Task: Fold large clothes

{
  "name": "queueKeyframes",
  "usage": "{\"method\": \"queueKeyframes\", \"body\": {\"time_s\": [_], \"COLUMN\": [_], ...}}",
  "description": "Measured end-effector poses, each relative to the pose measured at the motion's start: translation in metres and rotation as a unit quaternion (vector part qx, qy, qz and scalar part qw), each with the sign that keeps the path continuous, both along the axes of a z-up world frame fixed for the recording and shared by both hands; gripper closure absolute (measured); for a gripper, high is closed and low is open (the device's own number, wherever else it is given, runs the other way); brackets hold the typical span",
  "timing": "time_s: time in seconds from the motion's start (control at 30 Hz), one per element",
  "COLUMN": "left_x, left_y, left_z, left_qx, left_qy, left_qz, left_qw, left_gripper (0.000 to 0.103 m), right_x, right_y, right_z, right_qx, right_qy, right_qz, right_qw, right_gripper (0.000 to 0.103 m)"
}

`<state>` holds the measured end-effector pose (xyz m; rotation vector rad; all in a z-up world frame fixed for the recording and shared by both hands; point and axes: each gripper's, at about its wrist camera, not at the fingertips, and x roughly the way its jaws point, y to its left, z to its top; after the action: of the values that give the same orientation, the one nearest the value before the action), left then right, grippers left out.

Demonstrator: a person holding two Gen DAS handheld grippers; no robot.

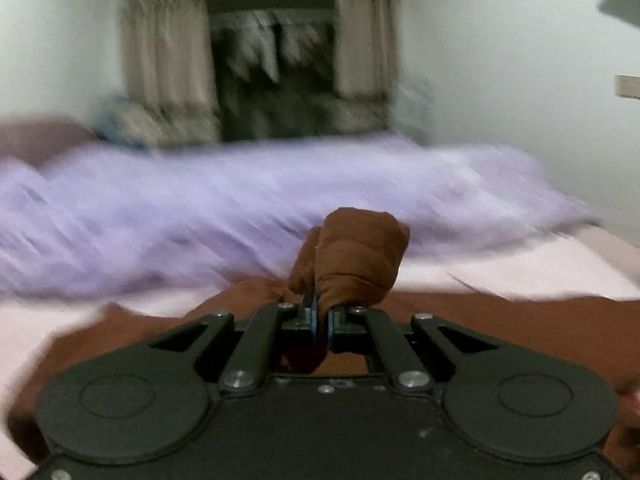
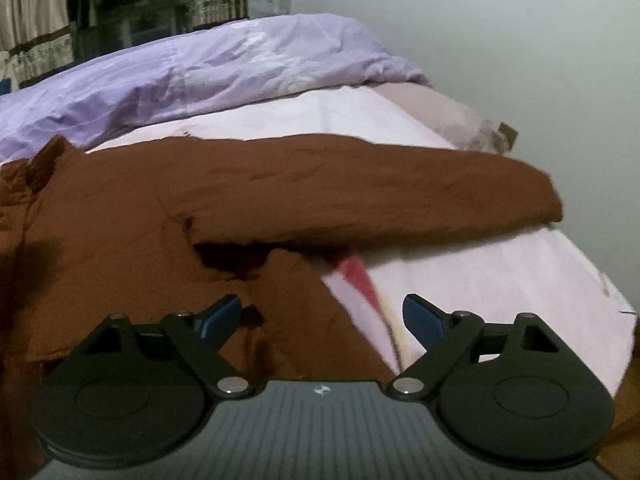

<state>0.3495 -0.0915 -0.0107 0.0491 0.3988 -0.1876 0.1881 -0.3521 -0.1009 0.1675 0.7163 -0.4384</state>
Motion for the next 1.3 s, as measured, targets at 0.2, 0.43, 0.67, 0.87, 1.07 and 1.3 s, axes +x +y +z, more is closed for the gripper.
{"method": "queueKeyframes", "body": {"time_s": [0.2,0.43,0.67,0.87,1.07,1.3], "left_x": [0.023,0.032,0.009,-0.015,0.002,0.035], "left_y": [-0.039,-0.048,-0.021,0.032,0.091,0.085], "left_z": [-0.068,-0.094,-0.055,-0.018,-0.03,-0.103], "left_qx": [-0.036,-0.034,-0.098,-0.067,-0.035,0.042], "left_qy": [0.111,0.134,0.125,0.07,0.068,0.157], "left_qz": [-0.044,-0.067,-0.108,-0.072,0.032,0.062], "left_qw": [0.9922,0.9881,0.9813,0.9927,0.9966,0.9848], "left_gripper": [0.1,0.094,0.008,0.0,0.0,0.0], "right_x": [0.001,0.005,0.004,-0.001,-0.012,-0.017], "right_y": [-0.001,0.001,0.002,-0.005,-0.03,-0.039], "right_z": [-0.004,-0.014,-0.011,-0.016,-0.024,-0.027], "right_qx": [0.007,0.018,0.017,0.026,0.048,0.055], "right_qy": [0.005,0.019,0.02,0.023,0.02,0.02], "right_qz": [0.005,0.012,0.009,0.005,-0.023,-0.029], "right_qw": [1.0,1.0,1.0,0.999,0.998,0.998], "right_gripper": [0.0,0.0,0.0,0.0,0.0,0.0]}}
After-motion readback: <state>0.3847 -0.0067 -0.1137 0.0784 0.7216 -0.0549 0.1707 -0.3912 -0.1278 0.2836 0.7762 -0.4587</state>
